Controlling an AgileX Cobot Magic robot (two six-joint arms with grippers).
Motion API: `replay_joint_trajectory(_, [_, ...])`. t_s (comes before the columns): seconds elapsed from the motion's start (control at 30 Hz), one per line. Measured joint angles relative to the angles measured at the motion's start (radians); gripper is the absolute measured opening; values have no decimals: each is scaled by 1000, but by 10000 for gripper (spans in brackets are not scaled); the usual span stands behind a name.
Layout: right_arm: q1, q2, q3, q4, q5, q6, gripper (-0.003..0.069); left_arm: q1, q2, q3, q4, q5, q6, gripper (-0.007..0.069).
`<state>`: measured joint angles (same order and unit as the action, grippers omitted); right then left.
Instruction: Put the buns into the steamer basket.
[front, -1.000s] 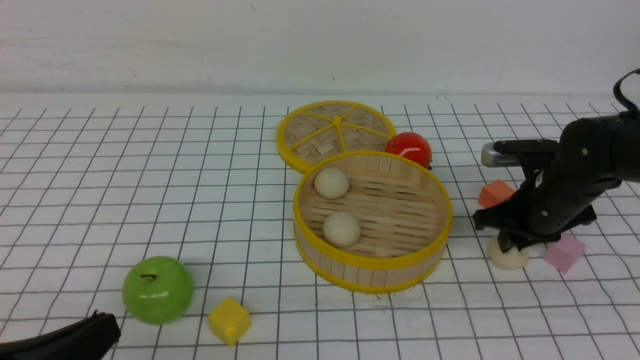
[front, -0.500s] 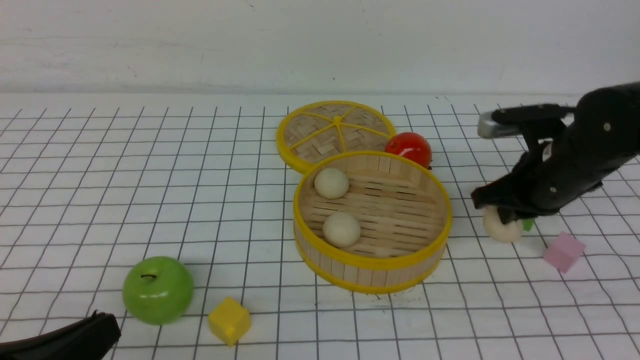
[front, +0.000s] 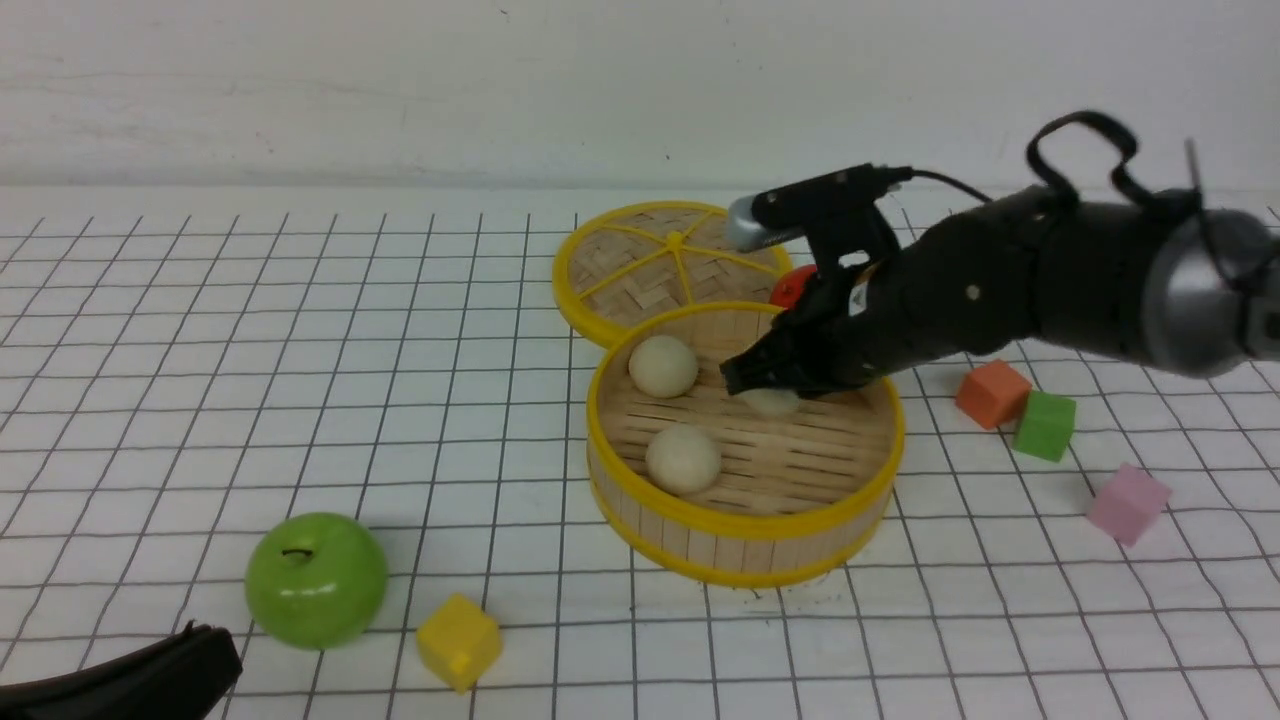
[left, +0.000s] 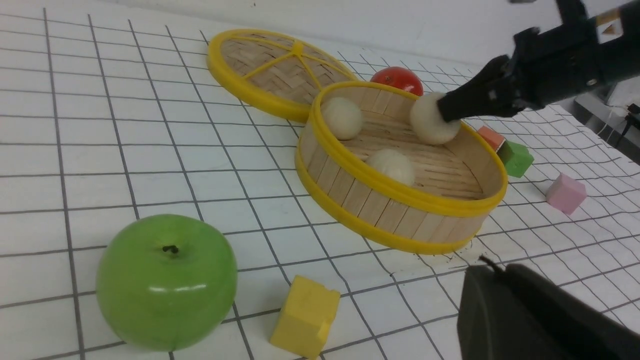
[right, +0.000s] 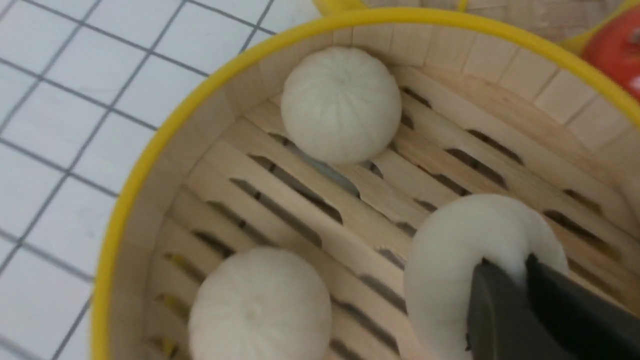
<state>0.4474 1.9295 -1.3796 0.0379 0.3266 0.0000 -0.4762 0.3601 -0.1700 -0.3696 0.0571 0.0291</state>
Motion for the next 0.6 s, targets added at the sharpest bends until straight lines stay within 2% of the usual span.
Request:
replay_joint_trajectory(0.1, [1, 36, 0, -2, -29, 0, 139, 0, 0, 0, 0, 0, 0, 27])
replay_joint_trajectory(0.17, [1, 51, 0, -3, -32, 0, 227, 0, 0, 0, 0, 0, 0, 31])
replay_joint_trajectory(0.2, [1, 51, 0, -3, -31, 0, 296, 0, 0, 0, 0, 0, 0, 33])
replay_joint_trajectory(0.37, [1, -39, 0, 8, 46, 15, 443, 0, 0, 1, 0, 0, 0, 39])
replay_joint_trajectory(0.43, [1, -136, -1, 12, 151, 16, 459, 0, 0, 1, 0, 0, 0, 38])
replay_joint_trajectory(0.53, [1, -256, -2, 9, 325, 20, 427, 0, 0, 1, 0, 0, 0, 39])
replay_joint_trajectory(0.6, [1, -374, 19, 5, 479, 37, 344, 0, 0, 1, 0, 0, 0, 39])
